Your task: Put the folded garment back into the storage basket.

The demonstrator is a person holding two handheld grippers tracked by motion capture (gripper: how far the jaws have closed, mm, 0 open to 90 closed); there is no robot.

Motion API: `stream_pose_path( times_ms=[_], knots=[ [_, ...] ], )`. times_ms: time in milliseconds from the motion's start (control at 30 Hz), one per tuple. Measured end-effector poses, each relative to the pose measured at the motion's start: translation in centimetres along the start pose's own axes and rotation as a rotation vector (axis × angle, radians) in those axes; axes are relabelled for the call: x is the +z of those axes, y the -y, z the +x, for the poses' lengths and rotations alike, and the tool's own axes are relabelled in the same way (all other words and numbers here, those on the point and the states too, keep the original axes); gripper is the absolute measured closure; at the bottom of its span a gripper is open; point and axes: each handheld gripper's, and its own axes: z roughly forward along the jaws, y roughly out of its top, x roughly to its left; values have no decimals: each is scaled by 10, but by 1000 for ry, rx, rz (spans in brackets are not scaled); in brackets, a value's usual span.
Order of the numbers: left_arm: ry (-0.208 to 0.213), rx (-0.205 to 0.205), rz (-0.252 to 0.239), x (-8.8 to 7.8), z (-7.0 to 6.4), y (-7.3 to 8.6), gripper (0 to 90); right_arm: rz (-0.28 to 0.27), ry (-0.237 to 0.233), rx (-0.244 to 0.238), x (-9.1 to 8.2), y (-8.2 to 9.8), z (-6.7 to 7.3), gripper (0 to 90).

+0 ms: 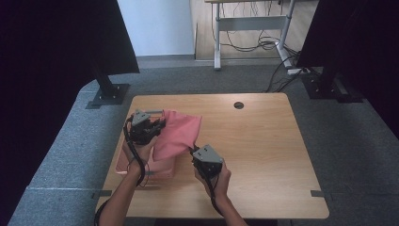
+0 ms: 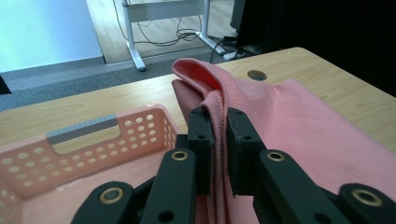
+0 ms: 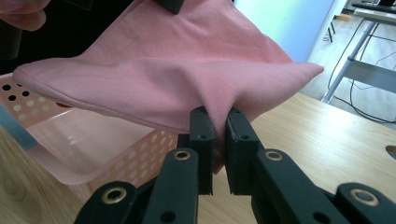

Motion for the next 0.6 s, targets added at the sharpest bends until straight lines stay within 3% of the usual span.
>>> stream_pose_path(
  times_ms=[600],
  knots=[
    [-36,-3,4,-12,20,5,805,-8,-28,-17,15,-8,16,832]
  ],
)
